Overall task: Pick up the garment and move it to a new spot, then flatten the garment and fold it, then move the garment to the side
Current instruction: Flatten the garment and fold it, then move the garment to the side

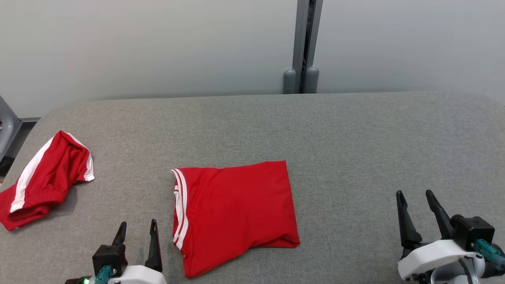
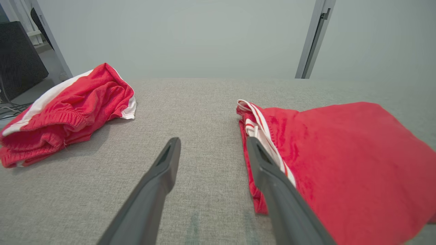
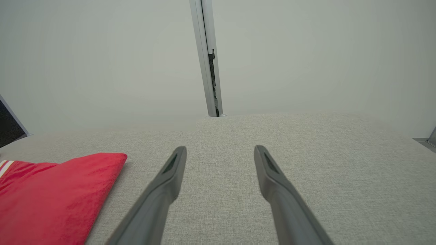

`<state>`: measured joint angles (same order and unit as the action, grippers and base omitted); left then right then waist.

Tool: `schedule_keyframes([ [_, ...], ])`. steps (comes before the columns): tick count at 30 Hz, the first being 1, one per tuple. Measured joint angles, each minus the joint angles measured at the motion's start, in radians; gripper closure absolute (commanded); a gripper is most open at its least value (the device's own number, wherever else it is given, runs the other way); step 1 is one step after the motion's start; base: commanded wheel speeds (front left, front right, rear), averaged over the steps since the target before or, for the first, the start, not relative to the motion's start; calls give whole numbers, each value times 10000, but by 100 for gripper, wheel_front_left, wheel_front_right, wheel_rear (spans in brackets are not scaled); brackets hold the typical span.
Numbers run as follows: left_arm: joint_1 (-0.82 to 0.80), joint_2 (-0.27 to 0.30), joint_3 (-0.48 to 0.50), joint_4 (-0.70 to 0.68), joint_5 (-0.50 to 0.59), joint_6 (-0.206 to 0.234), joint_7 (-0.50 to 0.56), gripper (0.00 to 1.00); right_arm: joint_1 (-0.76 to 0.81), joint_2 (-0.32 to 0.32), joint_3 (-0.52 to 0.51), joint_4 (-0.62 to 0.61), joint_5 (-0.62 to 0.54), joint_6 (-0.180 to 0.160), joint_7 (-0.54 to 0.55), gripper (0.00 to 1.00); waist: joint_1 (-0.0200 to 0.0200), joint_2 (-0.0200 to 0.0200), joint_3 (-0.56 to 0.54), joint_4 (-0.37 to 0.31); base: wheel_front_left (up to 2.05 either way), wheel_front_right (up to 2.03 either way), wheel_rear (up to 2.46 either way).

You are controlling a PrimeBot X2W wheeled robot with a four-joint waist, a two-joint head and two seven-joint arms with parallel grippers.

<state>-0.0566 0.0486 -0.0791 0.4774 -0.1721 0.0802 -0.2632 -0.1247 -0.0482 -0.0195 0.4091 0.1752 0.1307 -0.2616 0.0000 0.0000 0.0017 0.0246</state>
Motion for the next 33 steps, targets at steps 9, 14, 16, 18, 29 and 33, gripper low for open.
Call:
schedule_keyframes([
  [9,70,-2,-19,-121,44,-12,0,0,68,-2,221,155,79,0,0,0,0,0,122,62,0,0,0],
  [14,-103,-2,-259,-186,-42,-17,0,0,-66,0,736,527,150,0,0,0,0,0,419,286,0,0,0],
  [16,-225,0,-380,-211,-82,-59,0,0,-320,-2,1005,744,276,0,0,0,0,0,588,443,0,0,0],
  [18,-361,-6,-485,-213,-128,-86,0,0,-652,-10,1358,951,303,0,-2,0,0,0,767,639,0,0,0],
  [29,-784,0,-903,-240,-257,-86,0,0,-2424,10,2454,2681,1120,0,-2,0,0,0,1597,1923,0,0,0],
  [33,-859,2,-965,-240,-355,-86,0,0,-2858,15,2872,3586,2015,0,0,0,0,0,1780,2277,0,0,0],
])
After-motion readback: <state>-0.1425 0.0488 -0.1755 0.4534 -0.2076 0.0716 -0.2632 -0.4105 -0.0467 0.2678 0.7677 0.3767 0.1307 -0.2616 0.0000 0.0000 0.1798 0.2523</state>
